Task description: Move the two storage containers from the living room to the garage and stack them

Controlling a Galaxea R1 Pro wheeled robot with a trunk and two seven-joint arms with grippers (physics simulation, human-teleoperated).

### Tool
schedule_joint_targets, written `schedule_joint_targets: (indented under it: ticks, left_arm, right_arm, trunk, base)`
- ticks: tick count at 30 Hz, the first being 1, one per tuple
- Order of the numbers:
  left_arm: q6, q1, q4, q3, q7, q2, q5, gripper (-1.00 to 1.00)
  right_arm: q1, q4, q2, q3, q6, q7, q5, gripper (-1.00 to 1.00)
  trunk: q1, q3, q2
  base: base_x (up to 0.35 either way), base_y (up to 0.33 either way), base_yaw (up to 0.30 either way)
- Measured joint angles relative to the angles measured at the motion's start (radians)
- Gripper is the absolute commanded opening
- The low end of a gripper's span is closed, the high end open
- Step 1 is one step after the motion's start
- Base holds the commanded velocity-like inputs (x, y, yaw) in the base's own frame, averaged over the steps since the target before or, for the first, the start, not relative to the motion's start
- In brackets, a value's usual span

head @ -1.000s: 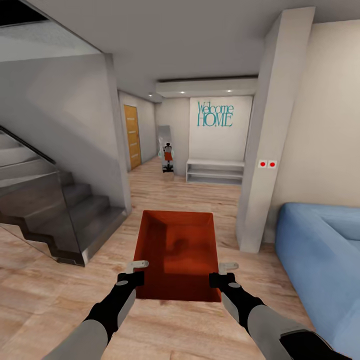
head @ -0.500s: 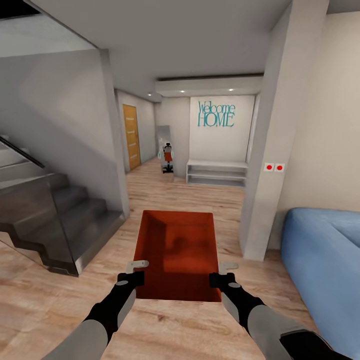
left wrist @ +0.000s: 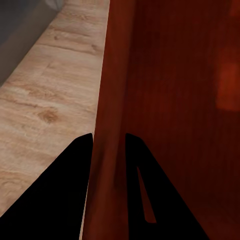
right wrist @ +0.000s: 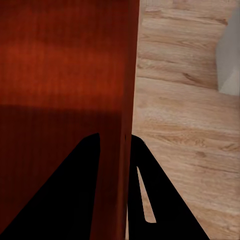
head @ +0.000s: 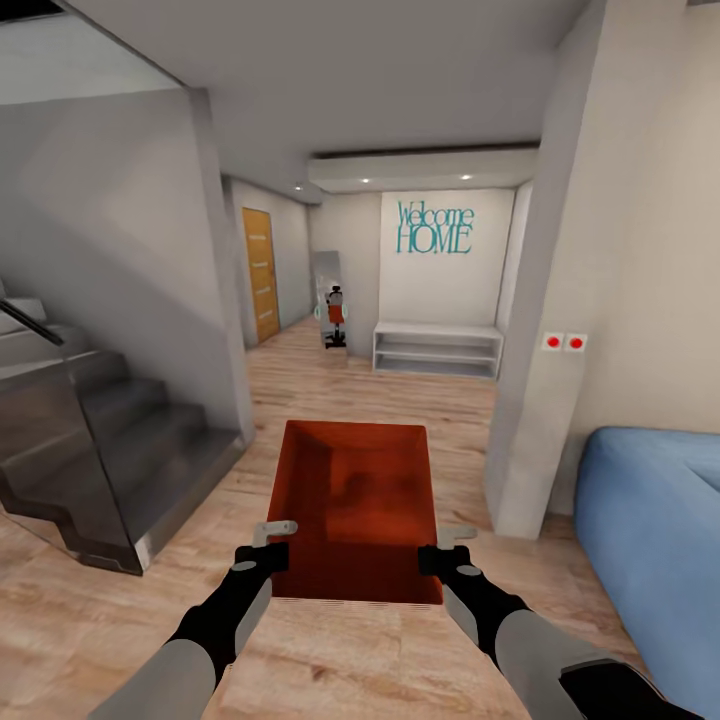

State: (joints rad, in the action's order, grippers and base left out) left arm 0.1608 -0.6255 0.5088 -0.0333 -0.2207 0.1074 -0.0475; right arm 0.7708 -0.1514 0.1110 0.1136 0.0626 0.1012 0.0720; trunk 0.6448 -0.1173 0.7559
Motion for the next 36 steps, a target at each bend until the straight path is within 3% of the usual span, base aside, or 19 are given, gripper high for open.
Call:
schedule_joint_targets:
  ticks: [36]
  left_arm:
    - [0.000,0.000,0.002,0.000,0.005,-0.004,0.000,-1.00]
  right_arm:
    - [0.000,-0.001,0.003,0.001,0.001,0.005,0.000,-1.00]
  trunk:
    - [0.000,0.000,0.000]
  base:
    - [0.322,0.000,0.000]
